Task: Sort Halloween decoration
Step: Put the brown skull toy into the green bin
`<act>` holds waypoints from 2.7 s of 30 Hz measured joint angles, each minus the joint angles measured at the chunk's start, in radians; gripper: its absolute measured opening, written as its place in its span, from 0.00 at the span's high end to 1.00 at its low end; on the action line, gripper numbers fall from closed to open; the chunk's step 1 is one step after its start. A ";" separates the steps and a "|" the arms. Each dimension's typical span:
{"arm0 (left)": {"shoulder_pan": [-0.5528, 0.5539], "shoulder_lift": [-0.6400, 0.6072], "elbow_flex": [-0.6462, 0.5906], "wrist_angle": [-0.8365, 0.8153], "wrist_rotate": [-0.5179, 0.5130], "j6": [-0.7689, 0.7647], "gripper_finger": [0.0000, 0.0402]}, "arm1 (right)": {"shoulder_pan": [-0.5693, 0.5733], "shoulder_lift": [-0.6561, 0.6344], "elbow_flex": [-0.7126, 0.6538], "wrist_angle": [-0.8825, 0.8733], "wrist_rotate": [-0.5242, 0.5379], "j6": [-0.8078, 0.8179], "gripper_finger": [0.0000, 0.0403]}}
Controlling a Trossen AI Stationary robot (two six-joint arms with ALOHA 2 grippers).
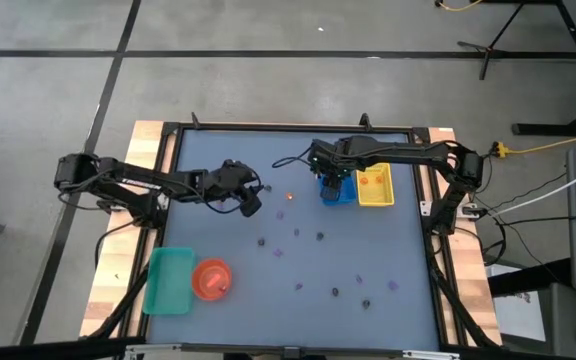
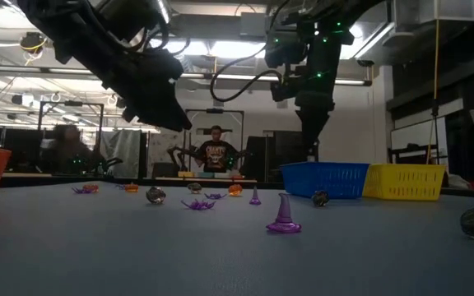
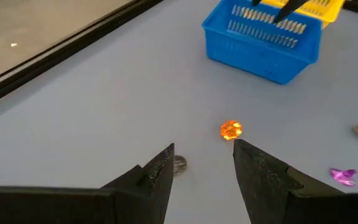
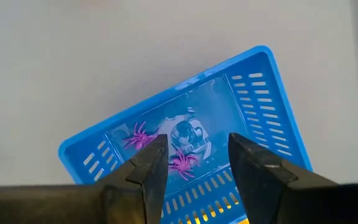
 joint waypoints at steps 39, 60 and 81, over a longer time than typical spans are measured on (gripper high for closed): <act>0.158 0.000 0.000 -0.011 0.012 0.104 0.43 | 0.000 0.000 0.000 0.065 0.046 -0.005 0.58; 0.158 0.000 0.000 -0.011 0.047 0.096 0.43 | 0.000 0.000 0.000 0.066 0.046 -0.028 0.58; 0.156 0.185 -0.001 0.241 0.222 0.139 0.43 | 0.000 0.000 0.000 0.090 0.045 -0.028 0.58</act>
